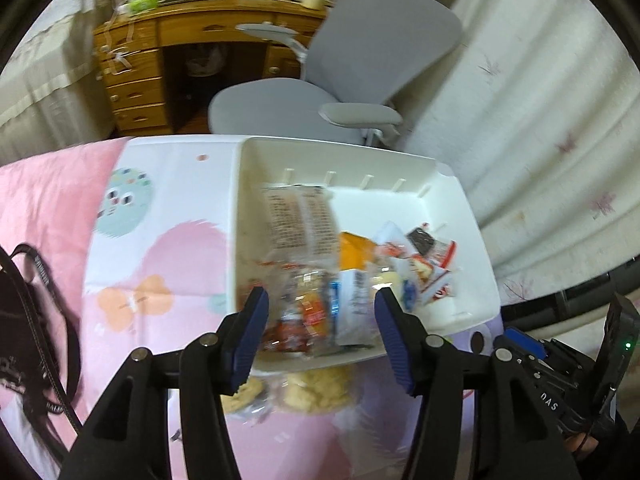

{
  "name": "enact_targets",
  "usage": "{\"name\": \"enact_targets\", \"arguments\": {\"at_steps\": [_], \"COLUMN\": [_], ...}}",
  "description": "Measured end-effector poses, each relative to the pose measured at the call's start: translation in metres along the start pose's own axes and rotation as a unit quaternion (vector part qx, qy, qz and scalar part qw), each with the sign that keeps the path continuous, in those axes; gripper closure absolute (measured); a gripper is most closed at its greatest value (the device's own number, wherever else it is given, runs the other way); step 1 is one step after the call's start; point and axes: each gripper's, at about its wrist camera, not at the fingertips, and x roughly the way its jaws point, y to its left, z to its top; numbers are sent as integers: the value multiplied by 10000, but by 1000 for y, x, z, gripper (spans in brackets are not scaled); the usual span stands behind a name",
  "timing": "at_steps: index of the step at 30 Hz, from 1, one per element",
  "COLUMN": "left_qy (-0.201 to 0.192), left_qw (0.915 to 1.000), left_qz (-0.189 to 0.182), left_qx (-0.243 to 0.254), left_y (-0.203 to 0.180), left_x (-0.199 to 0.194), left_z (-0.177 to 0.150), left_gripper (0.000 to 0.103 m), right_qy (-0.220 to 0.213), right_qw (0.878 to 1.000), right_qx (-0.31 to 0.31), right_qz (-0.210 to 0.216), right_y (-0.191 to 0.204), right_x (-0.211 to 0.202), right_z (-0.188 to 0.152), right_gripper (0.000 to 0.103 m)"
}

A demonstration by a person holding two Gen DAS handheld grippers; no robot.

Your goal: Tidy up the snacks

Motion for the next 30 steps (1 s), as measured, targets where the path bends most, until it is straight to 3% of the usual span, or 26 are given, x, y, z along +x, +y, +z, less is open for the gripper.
{"name": "enact_targets", "arguments": {"at_steps": [4, 6, 12, 17, 21, 30], "left_qy": [23, 75, 378, 712, 969, 1637], "left_qw": [9996, 9991, 9975, 9956, 9935, 9828], "left_qz": [197, 325, 519, 605, 572, 491], "left_qx": [-205, -255, -309, -110, 169, 694], "left_y": [25, 37, 64, 73, 74, 76], "left_x": [-11, -14, -13, 0, 13, 53], "left_z": [-12, -19, -42, -54, -61, -73], "left_gripper": [44, 42, 31, 25, 23, 17], "right_qy": [157, 240, 500, 655, 634, 467], "right_qw": [9998, 9996, 9976, 9954, 9943, 9926], "right_qx": [13, 95, 367, 512, 708, 888], "right_qz": [-109, -139, -314, -470, -484, -691], "right_y": [-2, -5, -13, -15, -17, -12], "right_x": [8, 12, 27, 41, 51, 73], "right_z": [-4, -8, -21, -34, -45, -61], "right_gripper": [77, 68, 54, 47, 35, 31]}}
